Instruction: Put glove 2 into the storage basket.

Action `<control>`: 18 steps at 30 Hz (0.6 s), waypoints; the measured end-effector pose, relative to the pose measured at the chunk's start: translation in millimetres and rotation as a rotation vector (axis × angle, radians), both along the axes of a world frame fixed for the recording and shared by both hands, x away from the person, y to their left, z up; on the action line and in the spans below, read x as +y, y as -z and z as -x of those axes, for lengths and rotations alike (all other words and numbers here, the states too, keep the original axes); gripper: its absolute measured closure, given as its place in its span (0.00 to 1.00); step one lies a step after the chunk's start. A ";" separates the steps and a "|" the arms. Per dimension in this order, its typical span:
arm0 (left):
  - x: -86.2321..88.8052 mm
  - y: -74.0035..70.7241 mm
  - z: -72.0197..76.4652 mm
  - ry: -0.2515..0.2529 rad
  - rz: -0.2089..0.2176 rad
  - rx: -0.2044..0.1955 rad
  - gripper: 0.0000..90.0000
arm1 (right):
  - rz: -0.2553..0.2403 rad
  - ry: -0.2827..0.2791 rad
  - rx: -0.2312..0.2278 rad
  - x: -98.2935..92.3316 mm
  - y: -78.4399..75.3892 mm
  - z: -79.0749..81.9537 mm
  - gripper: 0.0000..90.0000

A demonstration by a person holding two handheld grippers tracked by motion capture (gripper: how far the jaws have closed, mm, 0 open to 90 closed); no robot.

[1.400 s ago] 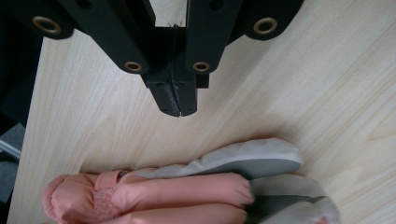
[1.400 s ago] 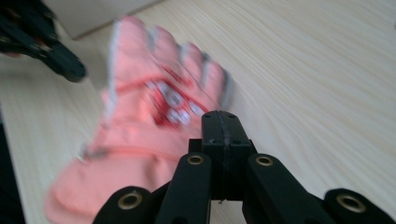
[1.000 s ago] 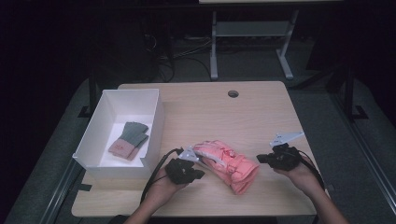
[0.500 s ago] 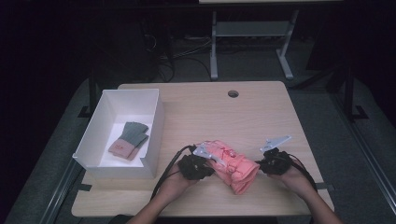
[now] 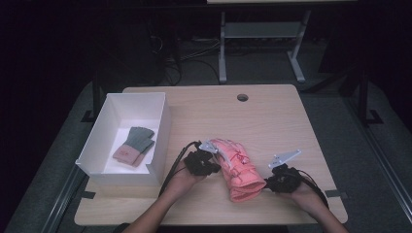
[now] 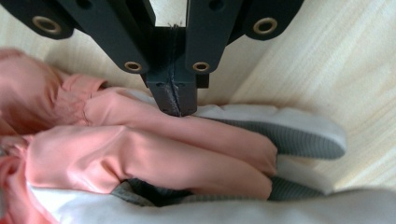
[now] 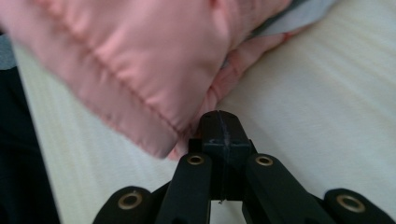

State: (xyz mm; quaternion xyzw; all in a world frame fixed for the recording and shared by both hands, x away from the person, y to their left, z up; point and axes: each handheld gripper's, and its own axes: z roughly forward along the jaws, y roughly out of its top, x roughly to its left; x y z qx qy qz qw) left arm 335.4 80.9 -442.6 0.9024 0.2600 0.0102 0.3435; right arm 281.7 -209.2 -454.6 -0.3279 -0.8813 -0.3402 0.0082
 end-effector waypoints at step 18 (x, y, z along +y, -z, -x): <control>0.4 7.4 -8.8 0.018 0.072 0.024 1.00 | -0.039 -0.172 0.003 50.7 5.4 24.0 1.00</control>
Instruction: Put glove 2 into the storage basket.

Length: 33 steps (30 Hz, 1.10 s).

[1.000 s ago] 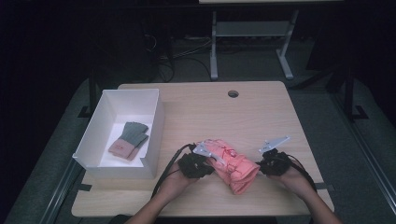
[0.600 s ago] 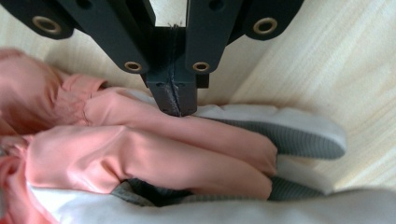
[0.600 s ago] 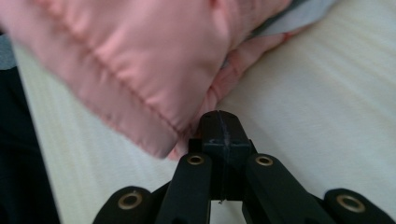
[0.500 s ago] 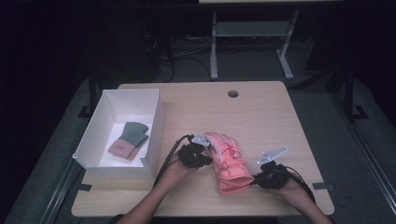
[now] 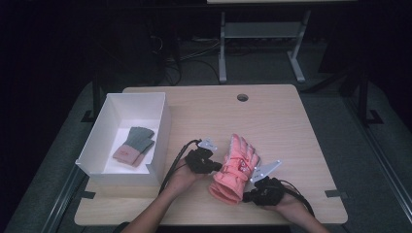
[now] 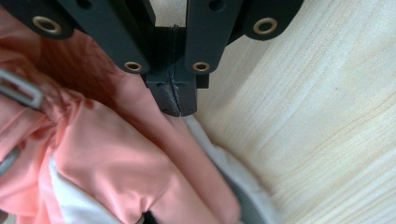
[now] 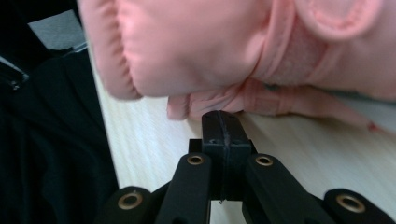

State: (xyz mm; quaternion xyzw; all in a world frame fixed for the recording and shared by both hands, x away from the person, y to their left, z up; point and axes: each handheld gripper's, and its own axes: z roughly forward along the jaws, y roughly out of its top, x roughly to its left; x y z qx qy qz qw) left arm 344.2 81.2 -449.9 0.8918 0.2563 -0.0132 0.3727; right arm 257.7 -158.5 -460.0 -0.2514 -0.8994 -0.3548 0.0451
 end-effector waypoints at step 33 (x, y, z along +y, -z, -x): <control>38.3 -13.5 3.2 -0.083 -0.015 -0.001 1.00 | -0.133 0.190 -0.177 -31.2 -48.9 -28.3 1.00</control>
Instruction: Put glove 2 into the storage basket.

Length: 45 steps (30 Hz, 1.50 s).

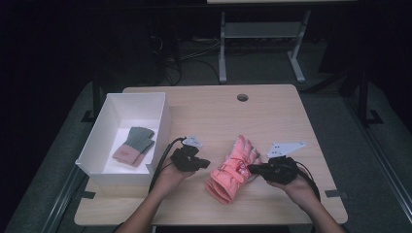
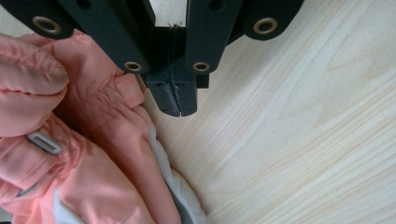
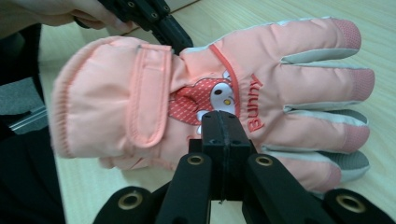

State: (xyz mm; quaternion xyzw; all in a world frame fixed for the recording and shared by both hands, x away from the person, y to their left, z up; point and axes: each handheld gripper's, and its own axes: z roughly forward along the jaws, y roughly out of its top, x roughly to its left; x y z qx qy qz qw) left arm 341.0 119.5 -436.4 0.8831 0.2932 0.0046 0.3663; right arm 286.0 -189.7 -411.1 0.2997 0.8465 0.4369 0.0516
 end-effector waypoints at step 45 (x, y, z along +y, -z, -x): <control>-68.4 -37.2 -14.7 0.097 0.044 0.034 0.29 | 0.198 0.030 0.019 34.2 40.9 -14.9 1.00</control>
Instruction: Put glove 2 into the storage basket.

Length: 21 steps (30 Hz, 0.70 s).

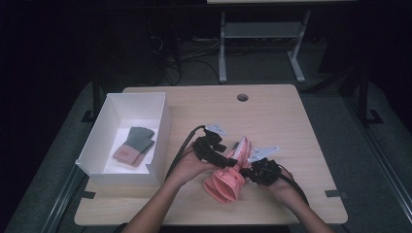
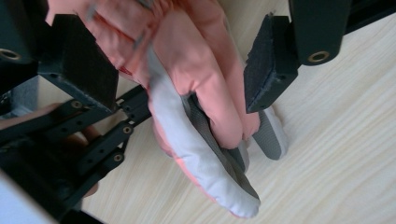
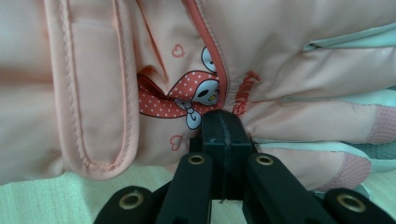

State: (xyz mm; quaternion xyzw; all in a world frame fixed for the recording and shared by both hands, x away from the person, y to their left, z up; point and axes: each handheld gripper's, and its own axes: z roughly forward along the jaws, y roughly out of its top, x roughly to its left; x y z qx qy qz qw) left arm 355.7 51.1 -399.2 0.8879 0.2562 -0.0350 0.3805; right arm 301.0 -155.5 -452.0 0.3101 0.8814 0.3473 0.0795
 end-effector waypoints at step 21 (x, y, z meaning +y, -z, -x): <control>-3.3 53.1 -18.3 0.000 -0.035 0.254 0.16 | 0.000 0.006 -0.008 0.7 2.7 2.3 1.00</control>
